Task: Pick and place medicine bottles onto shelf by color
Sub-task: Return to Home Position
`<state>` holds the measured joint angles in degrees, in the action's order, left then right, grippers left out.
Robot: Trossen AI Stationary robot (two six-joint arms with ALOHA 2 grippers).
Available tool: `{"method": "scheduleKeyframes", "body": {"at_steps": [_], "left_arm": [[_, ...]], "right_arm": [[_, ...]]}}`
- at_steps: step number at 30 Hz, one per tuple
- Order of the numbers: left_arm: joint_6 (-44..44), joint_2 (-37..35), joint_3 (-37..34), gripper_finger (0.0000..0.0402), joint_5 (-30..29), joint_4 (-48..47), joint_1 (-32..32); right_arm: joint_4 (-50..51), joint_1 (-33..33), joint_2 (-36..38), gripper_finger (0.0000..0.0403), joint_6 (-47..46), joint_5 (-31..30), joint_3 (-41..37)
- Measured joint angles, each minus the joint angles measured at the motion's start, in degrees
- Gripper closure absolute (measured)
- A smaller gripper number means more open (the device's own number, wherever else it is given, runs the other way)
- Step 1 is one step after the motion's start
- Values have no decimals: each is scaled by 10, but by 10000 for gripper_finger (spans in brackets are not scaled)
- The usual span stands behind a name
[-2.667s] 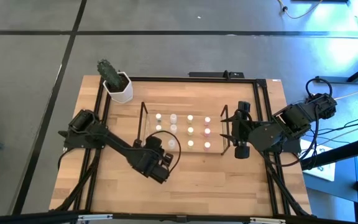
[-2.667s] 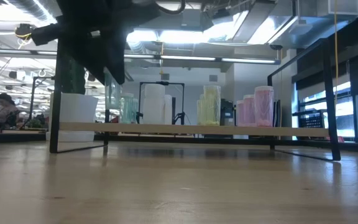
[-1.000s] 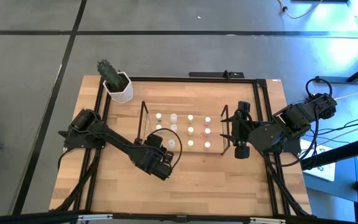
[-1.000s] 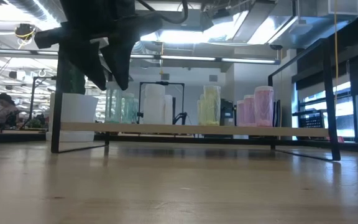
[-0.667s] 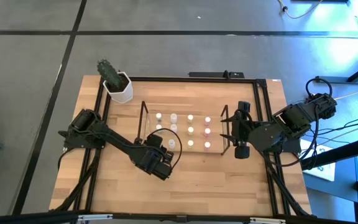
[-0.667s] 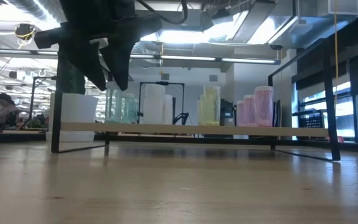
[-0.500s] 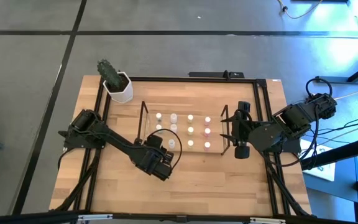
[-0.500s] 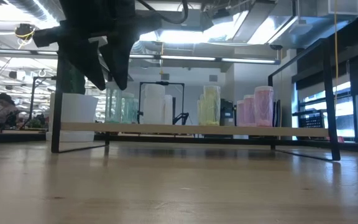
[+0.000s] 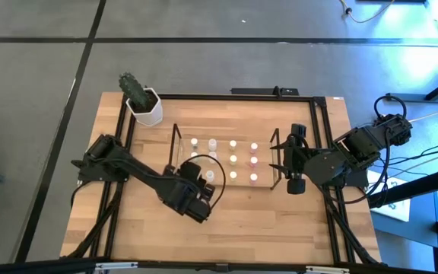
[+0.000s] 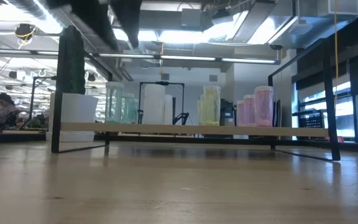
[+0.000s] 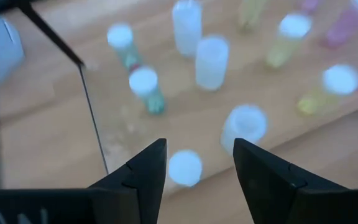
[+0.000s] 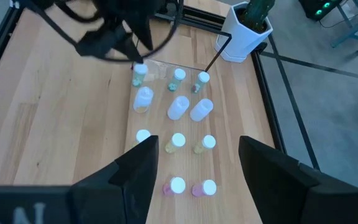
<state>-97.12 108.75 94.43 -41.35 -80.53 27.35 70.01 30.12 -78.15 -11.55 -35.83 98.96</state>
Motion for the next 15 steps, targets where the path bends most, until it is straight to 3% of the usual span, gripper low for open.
{"method": "scheduleKeyframes", "body": {"at_steps": [6,11,15], "left_arm": [[12,-1,98,223,-78,-92,34],[137,-11,176,226,-103,-93,66],[210,-43,194,259,-123,-95,85]], "right_arm": [[0,0,0,179,0,0,0],[0,0,0,179,0,0,0],[0,0,0,179,0,0,0]]}}
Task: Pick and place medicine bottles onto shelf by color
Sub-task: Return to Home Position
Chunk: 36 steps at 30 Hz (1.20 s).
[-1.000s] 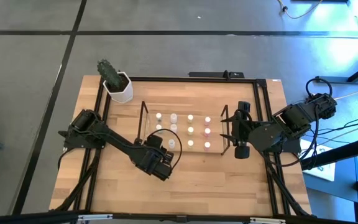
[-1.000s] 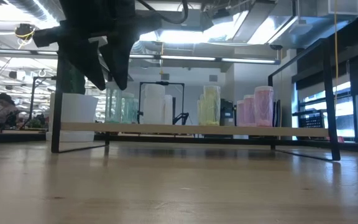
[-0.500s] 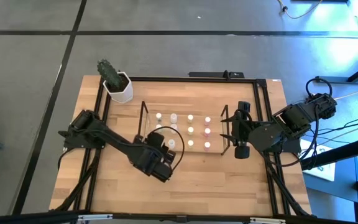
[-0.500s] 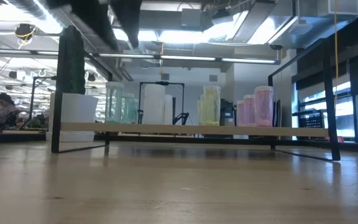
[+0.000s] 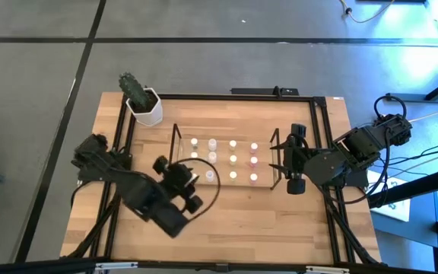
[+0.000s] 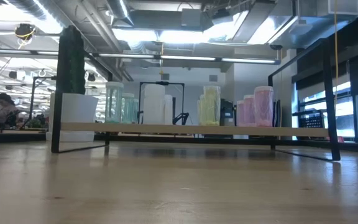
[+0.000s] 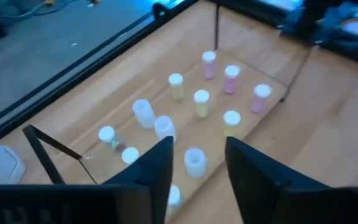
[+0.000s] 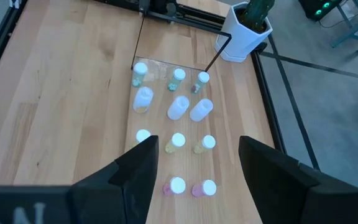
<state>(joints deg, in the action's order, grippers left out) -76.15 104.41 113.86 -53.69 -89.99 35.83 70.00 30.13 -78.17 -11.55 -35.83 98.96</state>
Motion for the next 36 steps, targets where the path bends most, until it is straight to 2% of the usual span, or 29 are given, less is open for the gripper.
{"method": "scheduleKeyframes", "body": {"at_steps": [9,13,16,23,30,33,36], "left_arm": [[97,-116,0,388,-11,0,27],[182,-168,-20,394,-30,-1,48],[187,-210,-40,398,-62,0,72],[147,-299,-122,401,-121,0,153],[42,-380,-249,401,-204,0,231],[-11,-407,-304,401,-240,0,257],[-71,-428,-363,401,-283,0,288]], "right_arm": [[-1,0,0,179,0,0,0],[-1,0,0,179,0,0,0],[-4,0,0,179,15,-1,0],[-36,-2,0,179,10,-1,0],[-32,-22,-2,182,-25,14,0],[-8,-34,-1,208,-45,6,0],[17,-46,-1,258,-47,4,0]]}}
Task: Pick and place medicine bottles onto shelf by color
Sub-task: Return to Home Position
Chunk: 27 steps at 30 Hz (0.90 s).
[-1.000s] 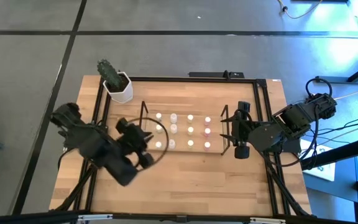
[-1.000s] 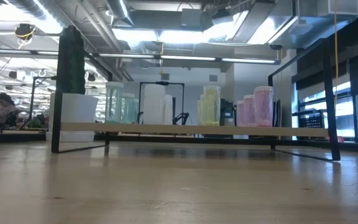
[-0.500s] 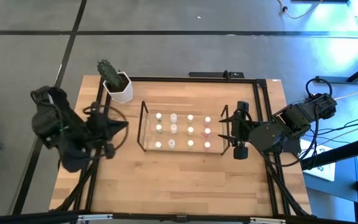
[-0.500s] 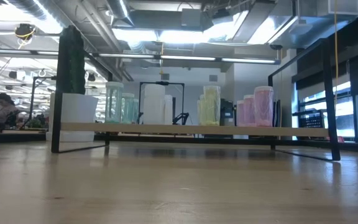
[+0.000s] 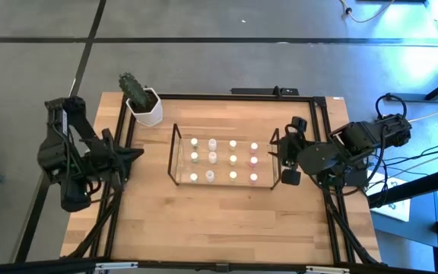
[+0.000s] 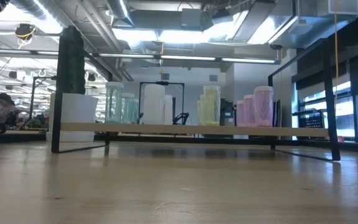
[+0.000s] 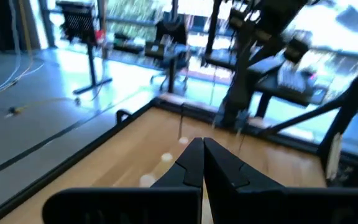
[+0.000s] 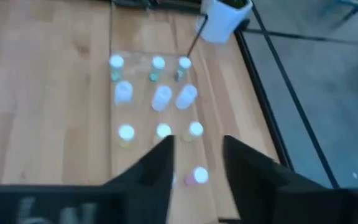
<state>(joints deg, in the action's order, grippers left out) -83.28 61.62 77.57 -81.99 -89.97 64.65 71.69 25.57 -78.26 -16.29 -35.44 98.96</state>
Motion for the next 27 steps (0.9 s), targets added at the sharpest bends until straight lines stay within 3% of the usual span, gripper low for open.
{"method": "scheduleKeyframes", "body": {"at_steps": [4,7,18,27], "left_arm": [[-81,-23,-74,401,-70,0,47],[-136,-29,-121,401,-80,1,69],[-320,-32,-247,401,-80,2,87],[-339,-43,-289,401,-81,4,74]], "right_arm": [[39,-4,3,344,-1,1,0],[44,-3,22,392,-17,11,0],[30,45,134,399,-50,30,0],[28,109,202,401,-47,7,0]]}}
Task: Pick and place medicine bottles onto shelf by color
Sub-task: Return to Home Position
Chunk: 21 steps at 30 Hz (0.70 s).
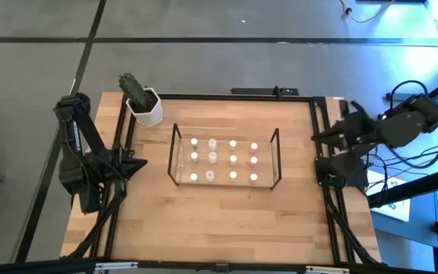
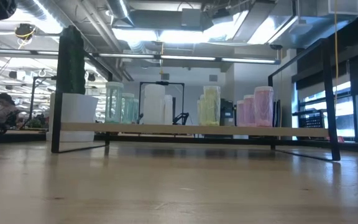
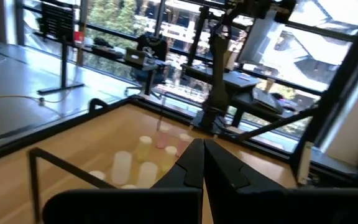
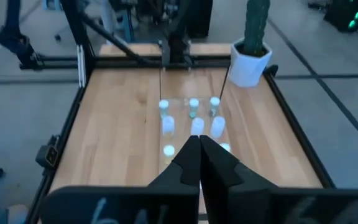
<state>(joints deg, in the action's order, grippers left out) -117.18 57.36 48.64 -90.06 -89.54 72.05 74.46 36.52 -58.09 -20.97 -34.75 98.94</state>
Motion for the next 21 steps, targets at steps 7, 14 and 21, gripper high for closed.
{"method": "scheduleKeyframes", "body": {"at_steps": [7,14,21], "left_arm": [[40,-45,-14,401,0,-4,-41],[135,-121,-14,401,0,-5,-46],[192,-190,-14,401,0,-5,-42]], "right_arm": [[-52,26,90,401,-9,-33,-106],[-131,26,223,402,-28,-44,-236],[-209,26,335,402,1,-48,-321]]}}
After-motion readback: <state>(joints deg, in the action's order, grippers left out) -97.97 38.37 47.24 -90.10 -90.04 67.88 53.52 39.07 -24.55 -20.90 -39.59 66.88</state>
